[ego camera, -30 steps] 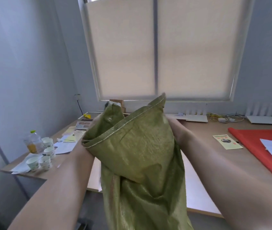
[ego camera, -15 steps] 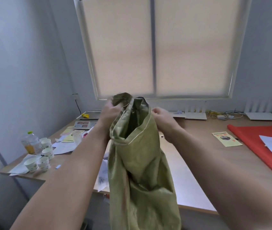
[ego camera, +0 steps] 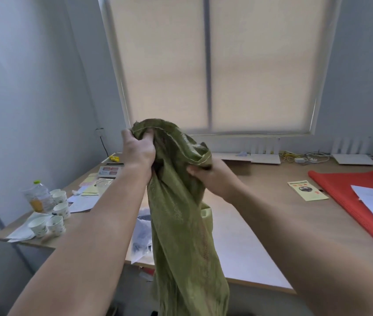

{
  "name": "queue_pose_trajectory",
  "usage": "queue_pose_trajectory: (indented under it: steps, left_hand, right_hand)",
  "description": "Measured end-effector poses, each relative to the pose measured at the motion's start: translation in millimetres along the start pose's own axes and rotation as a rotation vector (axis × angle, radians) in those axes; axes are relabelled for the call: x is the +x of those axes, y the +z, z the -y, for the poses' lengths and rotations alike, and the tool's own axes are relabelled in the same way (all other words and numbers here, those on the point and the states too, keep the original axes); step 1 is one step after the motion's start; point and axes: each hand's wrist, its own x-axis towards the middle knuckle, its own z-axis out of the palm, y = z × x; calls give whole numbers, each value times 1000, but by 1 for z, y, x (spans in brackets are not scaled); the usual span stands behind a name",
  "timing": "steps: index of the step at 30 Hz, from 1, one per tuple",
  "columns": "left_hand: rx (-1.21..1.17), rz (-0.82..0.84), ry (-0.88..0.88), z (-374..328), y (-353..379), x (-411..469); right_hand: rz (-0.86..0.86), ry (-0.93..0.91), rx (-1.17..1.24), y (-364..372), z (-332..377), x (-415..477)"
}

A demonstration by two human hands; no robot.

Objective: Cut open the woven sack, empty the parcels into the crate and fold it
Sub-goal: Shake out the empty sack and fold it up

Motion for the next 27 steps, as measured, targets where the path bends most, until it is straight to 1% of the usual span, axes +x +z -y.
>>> queue_pose_trajectory:
  steps: [1,3,6,8,9,12,15,17,19,21,24,26,27]
  left_hand:
    - [2,12,26,1,-3,0]
    - [-13,33,112,4,-14,-1]
    - [102,90,263,11,-33,-1]
    - [69,130,283,14,-39,-1]
    - [-13,159,250,14,-39,-2]
    - [-281,305,51,13,-41,-4]
    - [-319,491,-142,21,-50,-5]
    - [-308,570,-273,27,-52,-13]
    - [-313,565,-338,33,-51,-16]
    - [-303,510,-318,34,-49,-15]
    - [-296,397,-312,37,-45,-9]
    - [-310,321,-328,37,-44,-6]
    - [-316,299,-328,38,-43,-5]
  right_hand:
    - [-77,55,93,-3,2,3]
    - [-149,109,288,-17,8,8]
    - [-173,118,327,-41,18,15]
    - [-187,137,339,-46,25,18]
    - [-199,149,364,-47,29,19]
    - [-248,199,454,-47,37,24]
    - [-287,230,497,-47,38,29]
    - [-274,251,532,-48,36,32]
    - [-219,289,515,-49,30,34]
    - [-165,327,529,-51,25,35]
    - [-131,346,593,-56,17,33]
    - [-50,352,562,-61,8,27]
    - [23,355,560,-61,2,23]
